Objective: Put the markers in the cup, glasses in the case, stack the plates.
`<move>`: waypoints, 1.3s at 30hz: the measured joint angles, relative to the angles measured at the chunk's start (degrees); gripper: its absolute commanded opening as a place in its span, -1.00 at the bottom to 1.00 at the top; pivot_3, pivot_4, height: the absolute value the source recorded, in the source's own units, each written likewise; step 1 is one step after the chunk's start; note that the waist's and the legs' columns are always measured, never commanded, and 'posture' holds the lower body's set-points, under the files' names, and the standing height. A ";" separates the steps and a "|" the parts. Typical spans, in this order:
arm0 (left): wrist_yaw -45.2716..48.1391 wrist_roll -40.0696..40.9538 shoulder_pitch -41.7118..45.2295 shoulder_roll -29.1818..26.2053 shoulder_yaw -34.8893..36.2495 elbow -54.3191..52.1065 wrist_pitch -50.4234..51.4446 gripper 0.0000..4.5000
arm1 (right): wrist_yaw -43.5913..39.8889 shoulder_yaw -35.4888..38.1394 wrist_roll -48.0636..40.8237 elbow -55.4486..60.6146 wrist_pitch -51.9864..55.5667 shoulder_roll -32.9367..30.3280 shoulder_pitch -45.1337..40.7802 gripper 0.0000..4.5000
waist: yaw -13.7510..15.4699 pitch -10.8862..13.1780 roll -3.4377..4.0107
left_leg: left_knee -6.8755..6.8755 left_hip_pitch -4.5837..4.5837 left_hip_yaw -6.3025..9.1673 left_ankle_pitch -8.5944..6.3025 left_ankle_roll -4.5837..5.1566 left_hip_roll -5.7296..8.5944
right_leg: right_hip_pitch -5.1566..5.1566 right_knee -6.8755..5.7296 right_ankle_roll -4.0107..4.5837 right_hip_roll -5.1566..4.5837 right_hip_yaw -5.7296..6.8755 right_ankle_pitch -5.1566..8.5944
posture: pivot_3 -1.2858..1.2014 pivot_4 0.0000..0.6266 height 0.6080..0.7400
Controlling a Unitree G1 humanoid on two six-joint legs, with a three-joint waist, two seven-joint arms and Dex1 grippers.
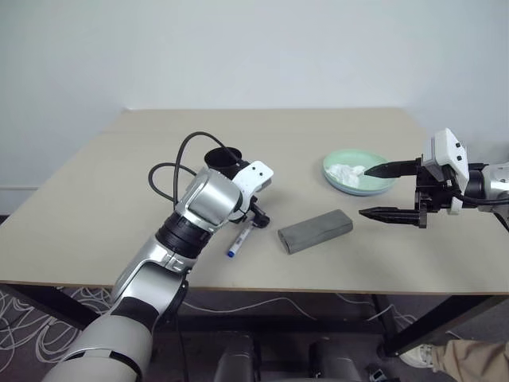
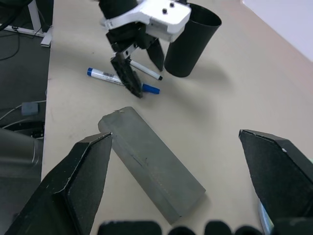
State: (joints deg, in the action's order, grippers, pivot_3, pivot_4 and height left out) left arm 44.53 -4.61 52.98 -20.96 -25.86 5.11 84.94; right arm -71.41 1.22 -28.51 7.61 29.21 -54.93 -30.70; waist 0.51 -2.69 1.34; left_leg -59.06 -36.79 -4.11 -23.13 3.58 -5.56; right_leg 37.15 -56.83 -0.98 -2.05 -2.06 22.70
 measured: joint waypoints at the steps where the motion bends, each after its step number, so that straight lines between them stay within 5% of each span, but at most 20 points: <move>1: -0.59 0.73 -0.59 0.05 -0.18 -0.22 0.66 0.99 | 0.00 -0.04 0.11 -0.03 -0.04 0.04 0.00 1.00 | 0.01 0.00 0.00 | 0.00 0.00 0.04 0.00 0.00 0.00 | 0.01 -0.02 0.00 0.00 -0.02 0.00 | 0.03 -1.00 -0.95; 11: -7.37 6.04 -1.30 0.63 0.22 -2.50 5.10 0.92 | -0.02 -0.28 0.45 -0.04 -0.26 0.14 0.00 1.00 | 0.01 -0.01 0.01 | -0.01 0.00 0.01 0.00 0.00 0.01 | 0.01 -0.02 0.00 -0.08 -0.06 0.00 | 0.03 -1.00 -0.95; 13: -8.23 7.11 -1.37 0.65 0.31 -2.64 5.29 0.74 | -0.01 -0.28 0.45 0.02 -0.27 0.14 0.03 1.00 | 0.01 -0.02 0.01 | -0.01 0.02 0.01 0.00 -0.01 0.01 | 0.00 -0.02 0.00 -0.08 -0.05 0.00 | 0.03 -1.00 -0.95; 24: -10.80 13.39 -1.75 0.43 -0.43 -4.25 5.48 -0.96 | 0.06 -0.27 0.44 0.33 -0.39 0.17 1.05 1.00 | 0.00 0.00 -0.02 | 0.00 0.05 0.02 0.00 -0.01 0.02 | 0.03 -0.08 0.01 -0.06 -0.07 0.00 | 0.03 -1.00 -0.95; 34: -12.89 14.15 -2.90 -1.93 -2.73 -4.41 -3.01 -0.96 | 0.16 -0.15 0.43 0.58 -0.66 0.19 1.69 1.00 | 0.02 -0.01 -0.01 | -0.01 0.06 0.01 0.00 0.00 0.01 | 0.07 -0.12 0.03 -0.04 -0.07 -0.01 | 0.03 -1.00 -0.95; 39: -13.83 15.12 -2.52 -0.13 4.75 -3.82 -10.97 -0.96 | 0.12 -0.01 0.42 0.60 -0.66 0.18 1.69 1.00 | 0.02 -0.03 0.02 | -0.03 -0.11 0.00 0.01 -0.03 -0.02 | 0.13 -0.03 0.03 -0.17 -0.09 -0.01 | 0.03 -1.00 -0.95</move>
State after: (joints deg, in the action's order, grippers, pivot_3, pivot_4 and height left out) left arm 30.70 10.51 50.45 -21.10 -21.11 1.30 73.97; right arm -71.29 1.21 -28.09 8.22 28.55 -54.76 -29.01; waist 0.53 -2.72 1.36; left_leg -59.08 -36.90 -4.11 -23.11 3.55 -5.58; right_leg 37.28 -56.86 -0.95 -2.22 -2.15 22.68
